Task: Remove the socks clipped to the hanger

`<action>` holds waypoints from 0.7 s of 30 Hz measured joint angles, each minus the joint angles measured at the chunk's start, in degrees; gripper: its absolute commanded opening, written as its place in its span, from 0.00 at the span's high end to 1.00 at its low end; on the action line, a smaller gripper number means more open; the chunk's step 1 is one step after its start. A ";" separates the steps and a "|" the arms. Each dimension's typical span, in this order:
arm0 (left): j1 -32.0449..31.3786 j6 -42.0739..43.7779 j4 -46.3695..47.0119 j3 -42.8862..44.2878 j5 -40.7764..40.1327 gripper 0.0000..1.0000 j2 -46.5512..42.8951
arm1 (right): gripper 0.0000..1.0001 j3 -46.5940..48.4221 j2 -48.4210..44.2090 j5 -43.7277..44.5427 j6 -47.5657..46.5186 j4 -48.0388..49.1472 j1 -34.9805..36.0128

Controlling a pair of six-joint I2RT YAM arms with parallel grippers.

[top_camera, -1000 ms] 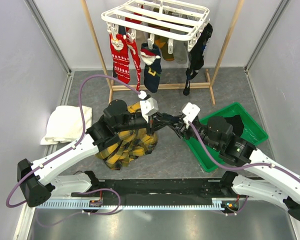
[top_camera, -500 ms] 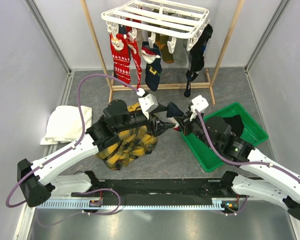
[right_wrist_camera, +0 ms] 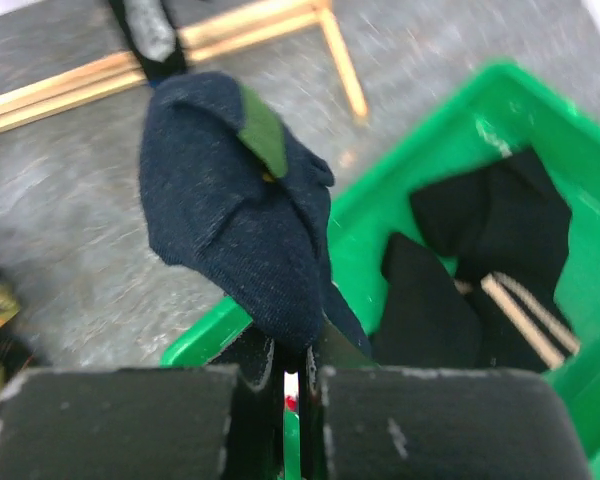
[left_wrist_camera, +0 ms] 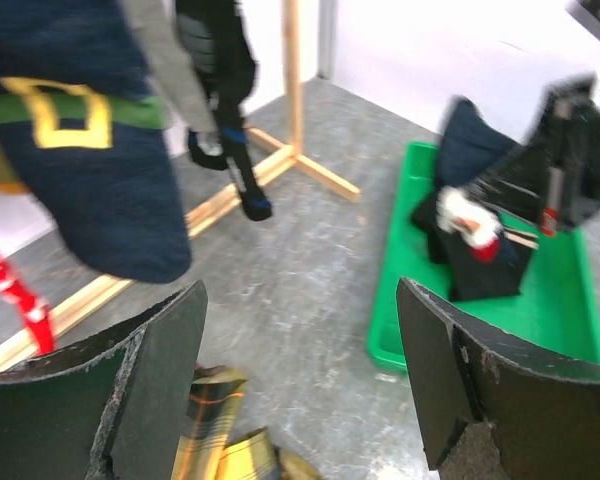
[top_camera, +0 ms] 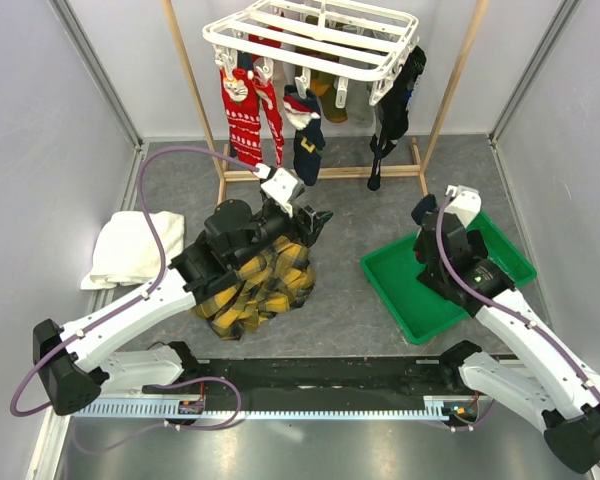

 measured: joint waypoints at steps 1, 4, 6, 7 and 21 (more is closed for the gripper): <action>0.00 0.00 -0.04 -0.04 -1.16 0.17 -0.24 | 1.00 -1.07 -0.37 0.00 1.79 -0.37 -1.25; 0.00 0.00 -0.07 -0.09 -3.89 0.18 -1.20 | 1.00 -4.83 -0.59 -0.35 6.56 -1.49 -4.74; 0.00 0.00 -0.04 -0.09 -4.68 0.18 -1.64 | 0.94 -6.91 0.22 -1.01 9.14 -1.90 -7.17; 0.00 0.00 -0.04 -0.09 -4.87 0.18 -1.90 | 0.90 -7.89 0.87 -1.57 10.36 -2.03 -8.46; 0.00 0.00 1.27 -1.49 -7.67 0.18 -4.07 | 0.31 -1.64 2.95 -4.66 13.07 -4.26 -11.56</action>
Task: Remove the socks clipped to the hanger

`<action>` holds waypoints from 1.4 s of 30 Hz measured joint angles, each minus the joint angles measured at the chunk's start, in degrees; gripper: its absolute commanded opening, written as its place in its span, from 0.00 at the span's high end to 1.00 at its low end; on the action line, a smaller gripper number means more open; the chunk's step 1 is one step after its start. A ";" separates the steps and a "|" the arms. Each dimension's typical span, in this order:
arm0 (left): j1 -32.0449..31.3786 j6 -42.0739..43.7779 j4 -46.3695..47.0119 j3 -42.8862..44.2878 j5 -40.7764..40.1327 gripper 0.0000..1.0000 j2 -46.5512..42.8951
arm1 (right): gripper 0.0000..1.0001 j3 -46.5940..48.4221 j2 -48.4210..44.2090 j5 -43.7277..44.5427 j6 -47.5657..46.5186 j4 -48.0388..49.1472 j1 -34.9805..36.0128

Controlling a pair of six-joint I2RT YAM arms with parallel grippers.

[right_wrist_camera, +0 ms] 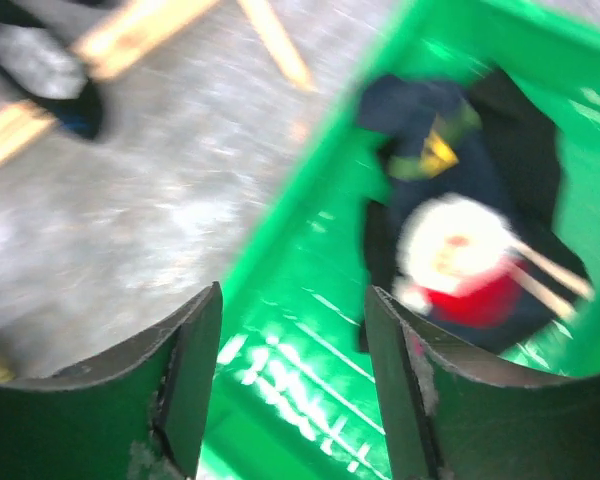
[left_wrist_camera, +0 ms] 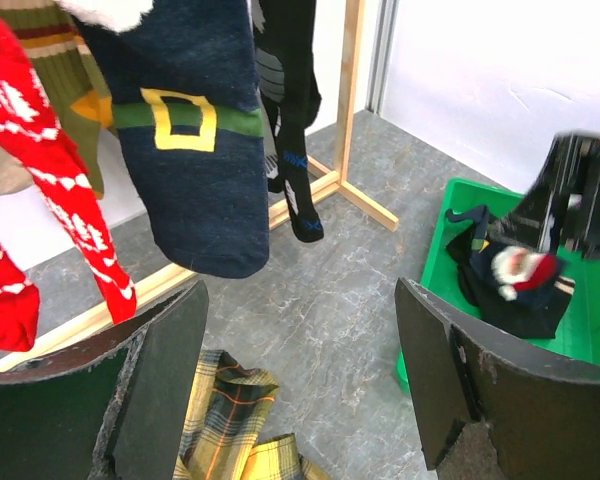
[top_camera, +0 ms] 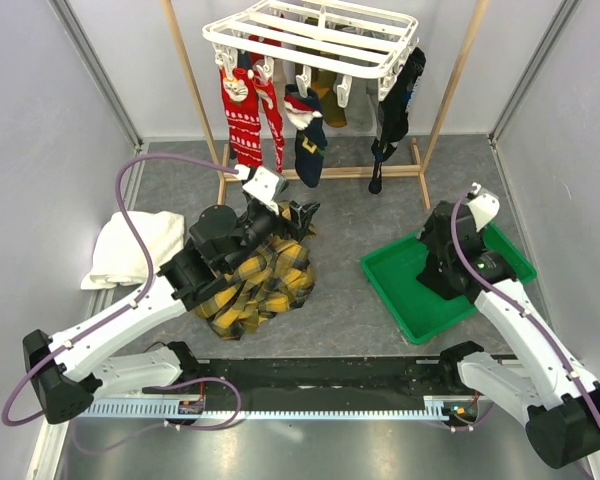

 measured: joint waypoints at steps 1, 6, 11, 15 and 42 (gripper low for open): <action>0.00 0.00 0.17 -0.17 -0.13 0.18 -0.26 | 0.30 1.31 0.04 -1.40 -1.62 0.79 0.00; 0.00 0.02 1.40 -1.11 -0.33 0.18 -1.44 | 0.23 4.66 -0.20 -15.08 -9.94 10.34 -0.04; 0.00 0.04 2.25 -1.42 -0.72 0.18 -1.86 | 0.21 4.37 -0.42 -33.29 -15.50 27.65 0.02; 0.00 0.04 2.62 -1.44 -1.29 0.19 -1.92 | 0.21 4.57 1.40 -41.70 -16.96 41.35 0.07; -0.02 0.63 3.19 -1.46 -1.62 0.19 -1.92 | 0.83 20.63 26.51 -36.72 -29.99 58.49 15.52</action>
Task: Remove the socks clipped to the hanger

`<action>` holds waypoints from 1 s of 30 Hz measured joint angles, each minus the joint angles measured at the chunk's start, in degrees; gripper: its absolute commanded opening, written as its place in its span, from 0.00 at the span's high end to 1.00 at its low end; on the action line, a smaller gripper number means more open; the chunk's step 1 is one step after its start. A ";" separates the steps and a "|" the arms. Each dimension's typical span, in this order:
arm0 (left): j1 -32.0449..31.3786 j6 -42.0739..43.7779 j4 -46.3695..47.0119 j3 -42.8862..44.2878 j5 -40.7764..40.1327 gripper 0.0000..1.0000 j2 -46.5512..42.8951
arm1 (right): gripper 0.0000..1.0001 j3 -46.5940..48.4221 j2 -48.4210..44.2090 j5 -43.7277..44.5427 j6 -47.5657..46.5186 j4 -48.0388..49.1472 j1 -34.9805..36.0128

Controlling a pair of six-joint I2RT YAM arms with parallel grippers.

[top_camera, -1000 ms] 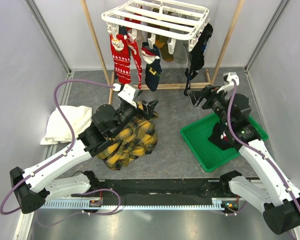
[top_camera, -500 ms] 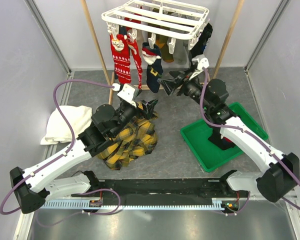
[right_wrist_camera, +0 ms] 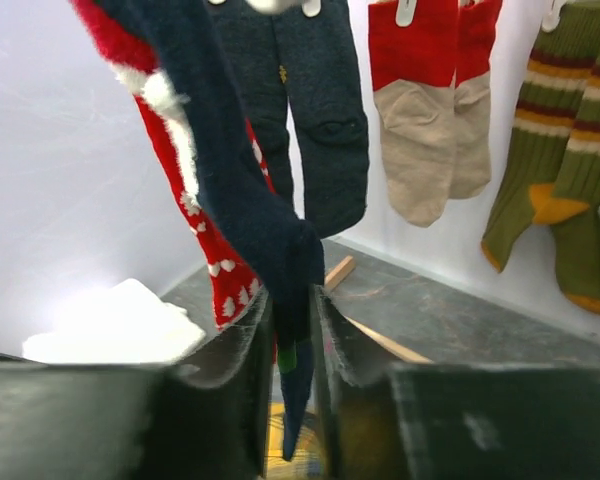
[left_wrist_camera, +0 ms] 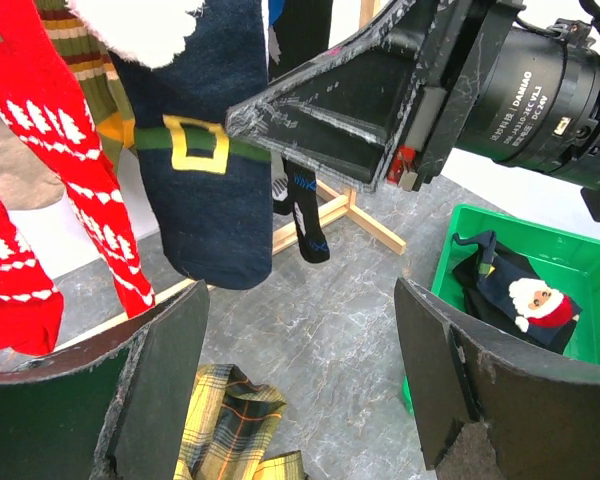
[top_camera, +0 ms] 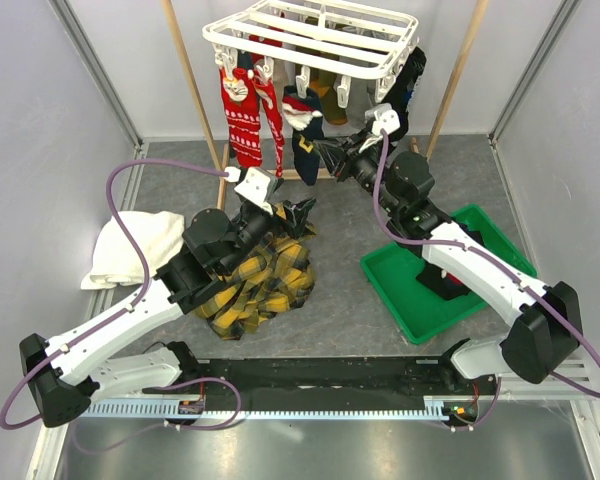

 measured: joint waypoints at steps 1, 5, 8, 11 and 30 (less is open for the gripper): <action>0.00 0.00 0.07 0.00 0.00 0.19 0.00 | 0.97 0.00 0.00 0.13 0.11 0.20 0.07; 0.00 0.02 0.17 0.00 0.00 0.19 0.00 | 1.00 0.00 -0.09 0.24 0.57 0.15 0.55; 0.00 0.02 0.17 0.00 0.00 0.19 0.00 | 1.00 0.00 -0.85 0.15 1.49 -0.33 0.76; 0.00 0.04 0.20 0.00 0.00 0.19 0.00 | 1.00 0.00 -2.80 -0.31 3.26 -1.25 1.11; 0.00 1.66 0.20 0.00 -0.79 0.41 0.04 | 1.00 -0.35 -7.76 -0.44 11.30 -1.55 11.54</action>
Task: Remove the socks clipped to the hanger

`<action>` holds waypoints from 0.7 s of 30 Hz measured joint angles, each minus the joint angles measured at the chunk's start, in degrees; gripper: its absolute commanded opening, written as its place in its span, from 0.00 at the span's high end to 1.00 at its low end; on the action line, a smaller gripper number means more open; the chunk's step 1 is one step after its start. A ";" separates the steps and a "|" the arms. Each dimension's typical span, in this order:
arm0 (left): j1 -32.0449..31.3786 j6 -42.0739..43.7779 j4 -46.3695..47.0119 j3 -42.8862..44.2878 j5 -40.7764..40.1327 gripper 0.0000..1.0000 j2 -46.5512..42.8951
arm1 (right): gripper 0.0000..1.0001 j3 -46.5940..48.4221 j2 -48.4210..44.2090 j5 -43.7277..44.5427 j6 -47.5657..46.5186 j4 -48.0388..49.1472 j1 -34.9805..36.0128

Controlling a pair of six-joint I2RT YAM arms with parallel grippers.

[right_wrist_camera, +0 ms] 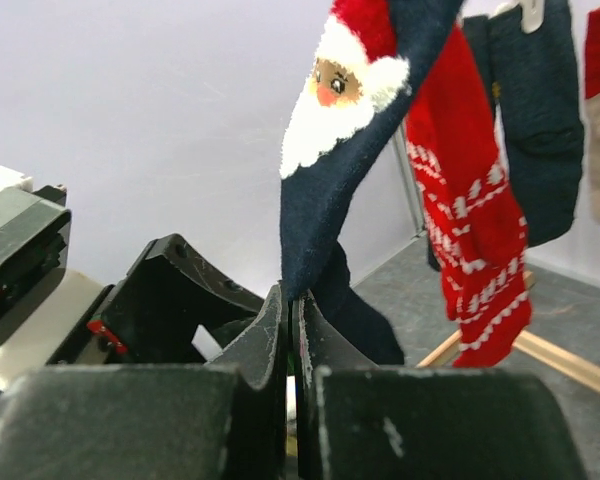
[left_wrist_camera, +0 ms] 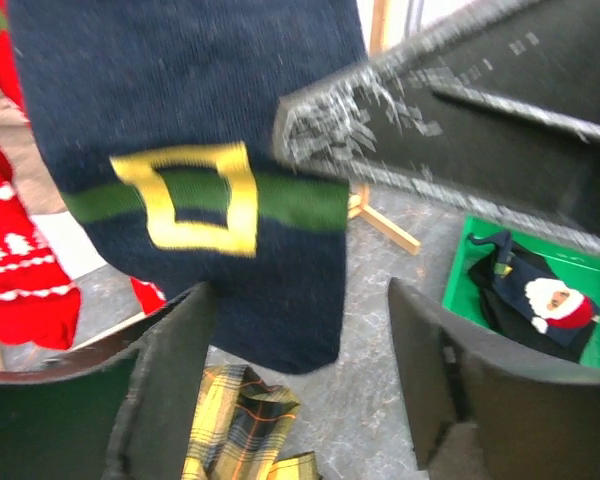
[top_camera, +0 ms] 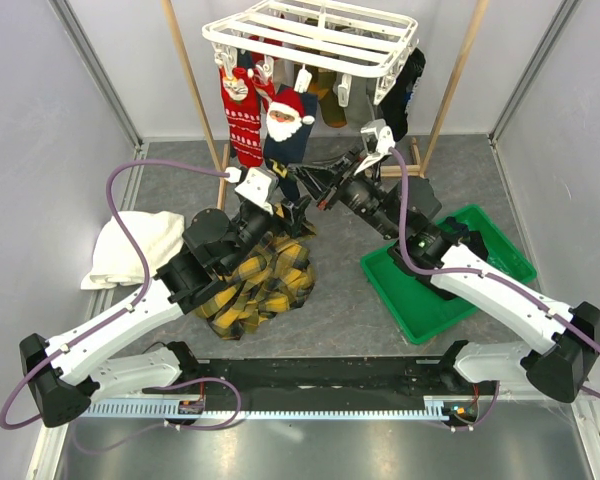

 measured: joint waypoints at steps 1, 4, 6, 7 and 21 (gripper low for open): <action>0.00 0.20 0.00 0.00 -0.42 0.50 0.00 | 1.00 -0.11 0.00 0.44 0.22 0.04 0.48; 0.02 1.36 0.17 -0.02 -1.38 0.79 0.02 | 1.00 -0.48 0.04 1.84 0.98 0.09 1.86; 0.02 2.25 0.35 -0.02 -1.75 0.97 0.09 | 1.00 -0.48 0.11 2.56 1.46 0.35 2.36; 0.02 2.54 0.42 -0.04 -1.77 0.98 0.13 | 1.00 -0.48 0.11 2.86 1.70 0.42 2.49; 0.02 3.08 0.92 -1.03 3.08 0.98 0.24 | 0.34 2.47 0.44 9.57 3.32 -4.70 3.06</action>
